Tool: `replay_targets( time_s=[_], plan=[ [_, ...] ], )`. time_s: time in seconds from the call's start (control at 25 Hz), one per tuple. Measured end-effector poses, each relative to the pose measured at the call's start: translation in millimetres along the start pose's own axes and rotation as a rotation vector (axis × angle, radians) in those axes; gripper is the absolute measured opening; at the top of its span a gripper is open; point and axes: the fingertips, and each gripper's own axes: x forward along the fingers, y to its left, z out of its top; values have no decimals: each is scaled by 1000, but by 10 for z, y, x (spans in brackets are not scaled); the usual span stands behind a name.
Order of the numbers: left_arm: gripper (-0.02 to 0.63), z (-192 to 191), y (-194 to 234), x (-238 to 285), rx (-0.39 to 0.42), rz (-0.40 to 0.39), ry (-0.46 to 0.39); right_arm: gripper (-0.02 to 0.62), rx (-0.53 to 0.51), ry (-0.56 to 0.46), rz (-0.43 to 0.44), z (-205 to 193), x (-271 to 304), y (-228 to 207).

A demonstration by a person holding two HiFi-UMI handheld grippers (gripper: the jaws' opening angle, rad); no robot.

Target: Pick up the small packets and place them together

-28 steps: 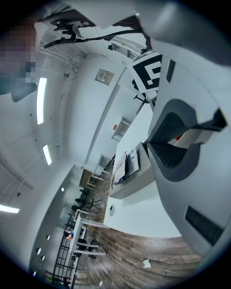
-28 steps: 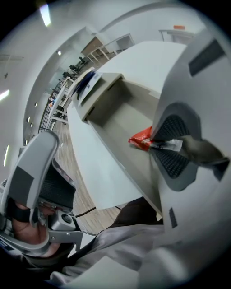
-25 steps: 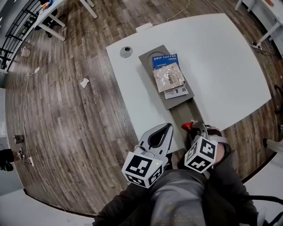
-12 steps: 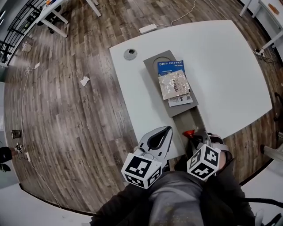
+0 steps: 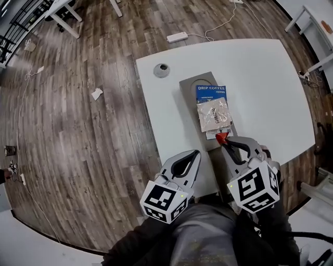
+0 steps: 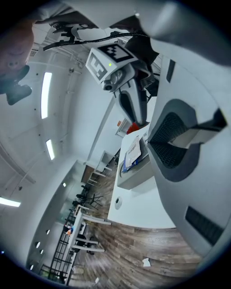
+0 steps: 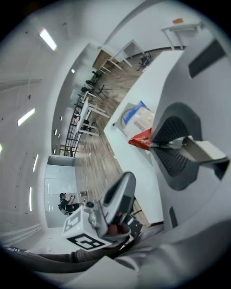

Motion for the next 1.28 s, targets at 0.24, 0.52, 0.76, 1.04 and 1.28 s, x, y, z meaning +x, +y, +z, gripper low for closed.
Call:
replay_targets(
  time_s=[0.24, 0.52, 0.76, 1.04, 1.28],
  plan=[
    [3, 61, 350, -140, -25, 64, -26, 44, -40, 51, -92, 262, 400, -595],
    [3, -20, 487, -247, -63, 93, -22, 97, -33, 132, -25, 171, 623, -551],
    [3, -17, 470, -252, -63, 89, -27, 170, -12, 110, -22, 214, 600, -562],
    [3, -115, 398, -289, -37, 94, 6, 189, 26, 47, -44, 166, 569, -537],
    [3, -167, 231, -263, 5, 101, 23, 189, 58, -47, -57, 74, 368, -479]
  ],
)
